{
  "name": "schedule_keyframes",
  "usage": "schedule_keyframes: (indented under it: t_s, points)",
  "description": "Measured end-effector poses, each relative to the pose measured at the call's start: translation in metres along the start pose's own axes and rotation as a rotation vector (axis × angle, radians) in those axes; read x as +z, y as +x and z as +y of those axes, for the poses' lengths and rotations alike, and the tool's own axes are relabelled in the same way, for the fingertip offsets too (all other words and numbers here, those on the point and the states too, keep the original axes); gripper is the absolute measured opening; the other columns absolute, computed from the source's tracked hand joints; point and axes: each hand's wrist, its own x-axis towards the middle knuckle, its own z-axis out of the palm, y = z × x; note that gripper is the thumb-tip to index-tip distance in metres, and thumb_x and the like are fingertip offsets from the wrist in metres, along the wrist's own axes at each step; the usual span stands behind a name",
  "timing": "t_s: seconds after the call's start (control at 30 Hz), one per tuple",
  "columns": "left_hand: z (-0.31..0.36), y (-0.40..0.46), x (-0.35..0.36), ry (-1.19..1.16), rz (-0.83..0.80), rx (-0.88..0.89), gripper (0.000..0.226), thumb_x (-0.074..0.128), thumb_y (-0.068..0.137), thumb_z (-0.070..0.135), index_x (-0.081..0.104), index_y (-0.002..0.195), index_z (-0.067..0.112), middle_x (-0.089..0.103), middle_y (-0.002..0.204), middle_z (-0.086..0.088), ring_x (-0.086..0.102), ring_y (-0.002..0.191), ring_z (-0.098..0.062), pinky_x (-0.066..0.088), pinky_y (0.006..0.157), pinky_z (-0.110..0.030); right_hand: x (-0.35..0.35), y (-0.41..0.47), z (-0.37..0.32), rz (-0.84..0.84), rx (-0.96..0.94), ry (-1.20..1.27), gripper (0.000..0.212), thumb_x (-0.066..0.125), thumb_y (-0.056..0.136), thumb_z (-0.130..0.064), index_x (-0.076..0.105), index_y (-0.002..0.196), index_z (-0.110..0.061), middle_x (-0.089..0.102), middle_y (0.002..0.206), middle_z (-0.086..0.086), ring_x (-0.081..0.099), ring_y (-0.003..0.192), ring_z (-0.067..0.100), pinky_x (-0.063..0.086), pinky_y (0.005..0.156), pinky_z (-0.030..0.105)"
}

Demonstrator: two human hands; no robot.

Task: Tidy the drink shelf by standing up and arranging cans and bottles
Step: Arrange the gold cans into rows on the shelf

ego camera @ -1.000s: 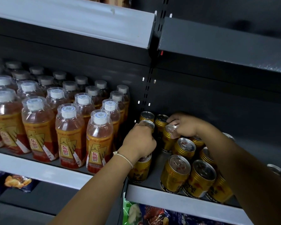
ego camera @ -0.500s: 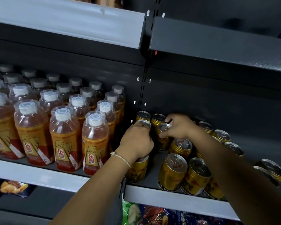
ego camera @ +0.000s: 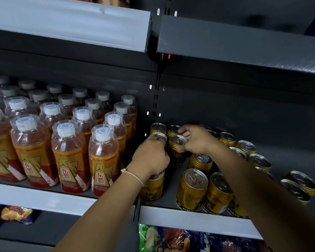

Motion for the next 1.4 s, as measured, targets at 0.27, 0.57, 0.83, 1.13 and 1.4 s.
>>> schedule_keyframes:
  t_s: [0.27, 0.57, 0.83, 1.13, 1.4]
  points:
    - [0.000, 0.000, 0.000, 0.000, 0.000, -0.003, 0.052, 0.048, 0.089, 0.019, 0.046, 0.141, 0.012, 0.045, 0.146, -0.010, 0.042, 0.134, -0.023, 0.040, 0.102, -0.029, 0.004, 0.000, -0.002, 0.106, -0.017, -0.079, 0.068, 0.089, 0.071, -0.044, 0.059, 0.128, -0.023, 0.057, 0.115, -0.002, 0.058, 0.106, 0.018, 0.046, 0.079, 0.028]
    - [0.001, -0.001, -0.002, 0.006, -0.014, 0.004, 0.053, 0.047, 0.090, 0.020, 0.044, 0.143, 0.013, 0.045, 0.147, -0.009, 0.041, 0.135, -0.023, 0.038, 0.104, -0.029, -0.001, -0.008, -0.004, 0.044, 0.005, -0.100, 0.076, 0.083, 0.076, -0.050, 0.052, 0.139, -0.021, 0.059, 0.132, 0.002, 0.060, 0.114, 0.021, 0.053, 0.090, 0.034]
    - [0.006, -0.004, -0.005, 0.017, 0.068, 0.051, 0.023, 0.046, 0.091, 0.017, 0.062, 0.104, 0.008, 0.061, 0.111, -0.010, 0.057, 0.104, -0.029, 0.043, 0.102, -0.038, -0.054, -0.041, -0.011, -0.141, 0.039, -0.201, 0.039, 0.081, 0.082, -0.040, 0.065, 0.117, -0.032, 0.068, 0.115, -0.007, 0.065, 0.100, 0.010, 0.054, 0.088, 0.031]
    - [-0.003, -0.009, -0.016, -0.080, -0.004, 0.034, 0.038, 0.047, 0.093, 0.019, 0.059, 0.129, 0.016, 0.058, 0.130, -0.007, 0.055, 0.119, -0.028, 0.050, 0.097, -0.040, -0.042, -0.059, -0.005, -0.201, 0.014, -0.426, 0.063, 0.087, 0.074, -0.034, 0.060, 0.130, -0.031, 0.053, 0.119, -0.009, 0.057, 0.104, 0.015, 0.047, 0.074, 0.026]
    - [-0.011, -0.024, -0.005, -0.180, -0.008, 0.020, 0.050, 0.047, 0.092, 0.016, 0.047, 0.143, 0.018, 0.045, 0.148, -0.007, 0.042, 0.136, -0.024, 0.035, 0.109, -0.029, -0.036, -0.050, -0.004, -0.116, 0.079, -0.085, 0.030, 0.087, 0.076, -0.034, 0.070, 0.100, -0.031, 0.069, 0.104, -0.005, 0.064, 0.102, 0.016, 0.053, 0.096, 0.041]
